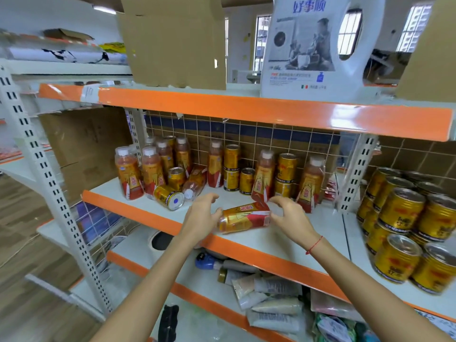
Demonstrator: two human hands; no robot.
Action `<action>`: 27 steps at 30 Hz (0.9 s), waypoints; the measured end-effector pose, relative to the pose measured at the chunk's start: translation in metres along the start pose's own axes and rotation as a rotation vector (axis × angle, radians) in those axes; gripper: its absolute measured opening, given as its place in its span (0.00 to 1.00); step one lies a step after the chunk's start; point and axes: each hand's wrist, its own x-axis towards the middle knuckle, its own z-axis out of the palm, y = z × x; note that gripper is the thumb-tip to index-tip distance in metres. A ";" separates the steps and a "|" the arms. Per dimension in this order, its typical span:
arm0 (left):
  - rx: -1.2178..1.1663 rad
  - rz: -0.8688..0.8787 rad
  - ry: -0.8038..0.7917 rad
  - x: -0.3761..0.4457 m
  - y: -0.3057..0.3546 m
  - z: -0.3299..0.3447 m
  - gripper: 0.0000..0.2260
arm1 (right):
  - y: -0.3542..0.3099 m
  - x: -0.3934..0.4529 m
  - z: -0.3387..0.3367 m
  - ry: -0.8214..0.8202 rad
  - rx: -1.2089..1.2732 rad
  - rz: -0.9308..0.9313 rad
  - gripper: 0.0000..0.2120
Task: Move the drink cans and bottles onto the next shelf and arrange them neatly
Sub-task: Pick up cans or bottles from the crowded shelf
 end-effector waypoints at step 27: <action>-0.090 0.076 -0.219 0.105 0.023 0.062 0.19 | 0.057 0.024 -0.011 0.184 -0.008 0.380 0.19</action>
